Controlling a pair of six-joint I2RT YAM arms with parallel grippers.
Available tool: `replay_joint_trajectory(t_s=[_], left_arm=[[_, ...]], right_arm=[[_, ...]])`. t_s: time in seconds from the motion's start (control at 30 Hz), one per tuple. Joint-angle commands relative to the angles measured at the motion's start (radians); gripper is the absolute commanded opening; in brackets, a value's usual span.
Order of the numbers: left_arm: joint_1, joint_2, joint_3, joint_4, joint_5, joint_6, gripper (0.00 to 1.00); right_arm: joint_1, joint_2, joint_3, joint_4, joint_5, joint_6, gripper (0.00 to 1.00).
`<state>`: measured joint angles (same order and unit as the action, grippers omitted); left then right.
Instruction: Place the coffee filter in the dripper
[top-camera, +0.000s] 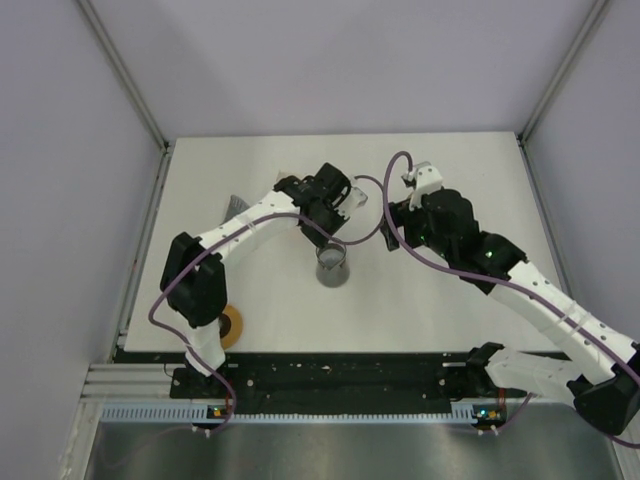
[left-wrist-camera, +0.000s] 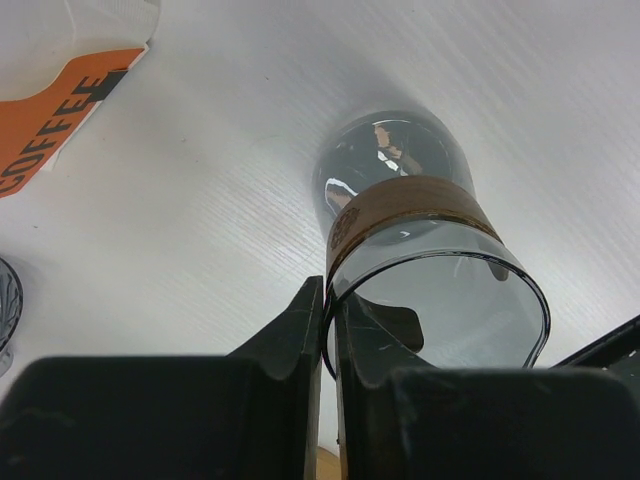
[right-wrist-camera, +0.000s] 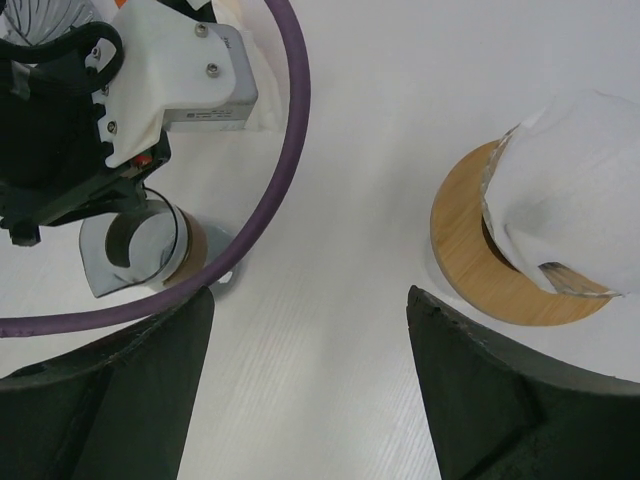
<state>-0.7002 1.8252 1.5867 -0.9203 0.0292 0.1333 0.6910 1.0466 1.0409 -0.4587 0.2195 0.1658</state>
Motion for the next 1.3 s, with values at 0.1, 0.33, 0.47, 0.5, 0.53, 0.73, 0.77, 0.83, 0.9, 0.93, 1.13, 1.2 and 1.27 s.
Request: replay_joint_trajectory(t_s=[0.1, 0.33, 0.47, 0.5, 0.53, 0.73, 0.77, 0.83, 0.9, 0.93, 1.13, 1.2, 1.27], left_arm=[[0.004, 0.008, 0.107, -0.070, 0.024, 0.028, 0.31], [0.011, -0.125, 0.202, -0.167, -0.003, 0.077, 0.56], [0.056, -0.239, 0.191, -0.231, -0.115, 0.071, 0.68], [0.088, -0.268, 0.187, -0.250, -0.103, 0.066, 0.70], [0.132, -0.294, 0.176, -0.270, -0.080, 0.065, 0.72], [0.510, -0.455, 0.043, -0.344, 0.038, 0.176, 0.82], [0.542, -0.477, 0.003, -0.357, 0.028, 0.210, 0.82], [0.567, -0.541, -0.103, -0.370, 0.014, 0.284, 0.80], [0.571, -0.619, -0.273, -0.364, -0.006, 0.347, 0.77], [0.571, -0.657, -0.347, -0.351, -0.015, 0.365, 0.75], [0.571, -0.854, -0.716, -0.220, -0.064, 0.531, 0.65], [0.571, -0.902, -0.805, -0.116, -0.061, 0.565, 0.61], [0.570, -0.912, -0.872, -0.065, 0.027, 0.620, 0.58]], right_arm=[[-0.002, -0.019, -0.010, 0.020, -0.017, -0.005, 0.78], [-0.004, -0.028, -0.016, 0.020, -0.063, -0.008, 0.78], [-0.004, -0.030, -0.042, 0.025, -0.086, -0.026, 0.78], [-0.002, -0.030, -0.048, 0.029, -0.088, -0.029, 0.79], [-0.004, -0.025, -0.061, 0.035, -0.091, -0.032, 0.79], [-0.004, -0.030, -0.091, 0.063, -0.112, -0.066, 0.79], [-0.002, -0.036, -0.094, 0.069, -0.112, -0.072, 0.79], [-0.002, -0.046, -0.113, 0.081, -0.115, -0.081, 0.79], [-0.004, -0.065, -0.130, 0.094, -0.117, -0.091, 0.79], [-0.004, -0.074, -0.139, 0.098, -0.118, -0.095, 0.79], [-0.005, -0.115, -0.185, 0.118, -0.121, -0.129, 0.79], [-0.005, -0.125, -0.188, 0.121, -0.126, -0.135, 0.79], [-0.005, -0.132, -0.189, 0.123, -0.132, -0.137, 0.80]])
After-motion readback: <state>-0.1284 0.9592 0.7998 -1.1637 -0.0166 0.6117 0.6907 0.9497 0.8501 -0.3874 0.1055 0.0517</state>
